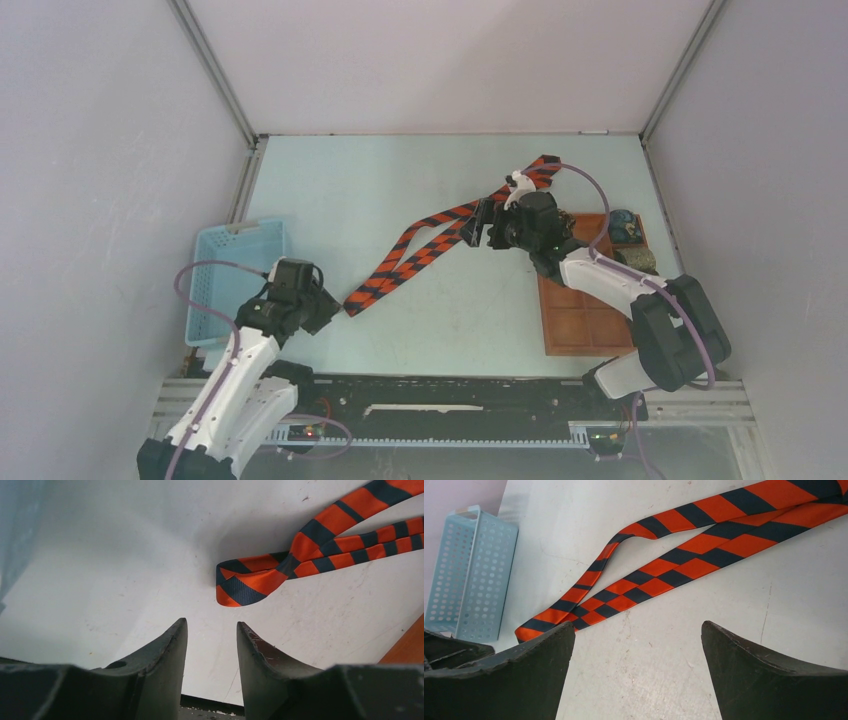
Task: Roll the ties
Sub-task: Flatten out the tie at the center of the board.
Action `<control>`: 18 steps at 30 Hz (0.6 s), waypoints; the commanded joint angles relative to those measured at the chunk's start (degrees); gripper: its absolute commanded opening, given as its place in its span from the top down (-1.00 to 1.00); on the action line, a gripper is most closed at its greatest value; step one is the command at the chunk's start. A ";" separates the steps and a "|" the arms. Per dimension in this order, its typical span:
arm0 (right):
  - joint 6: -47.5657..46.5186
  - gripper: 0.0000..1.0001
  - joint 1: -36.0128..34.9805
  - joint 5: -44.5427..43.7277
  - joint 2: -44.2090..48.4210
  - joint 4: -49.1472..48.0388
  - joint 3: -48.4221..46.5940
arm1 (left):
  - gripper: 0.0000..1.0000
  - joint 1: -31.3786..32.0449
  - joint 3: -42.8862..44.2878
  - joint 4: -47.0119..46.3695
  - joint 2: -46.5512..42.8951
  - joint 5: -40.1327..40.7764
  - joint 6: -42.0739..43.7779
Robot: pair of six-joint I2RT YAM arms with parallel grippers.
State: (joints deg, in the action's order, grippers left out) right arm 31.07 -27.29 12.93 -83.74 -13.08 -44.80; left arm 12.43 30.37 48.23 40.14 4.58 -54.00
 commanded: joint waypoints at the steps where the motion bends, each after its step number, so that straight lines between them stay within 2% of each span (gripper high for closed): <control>1: 0.40 -0.99 0.15 1.04 -0.39 -2.94 -0.38 | 0.05 1.13 -1.34 -7.65 2.48 -2.23 -0.49; 18: 0.83 -0.99 0.88 2.63 -1.08 -3.62 -0.38 | 0.05 2.07 -3.84 -19.50 15.82 -4.14 -0.32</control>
State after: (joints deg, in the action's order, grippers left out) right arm 31.38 -26.79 14.85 -84.42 -14.28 -44.80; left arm 14.09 27.75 32.88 54.04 0.86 -54.02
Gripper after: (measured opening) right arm 0.997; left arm 0.474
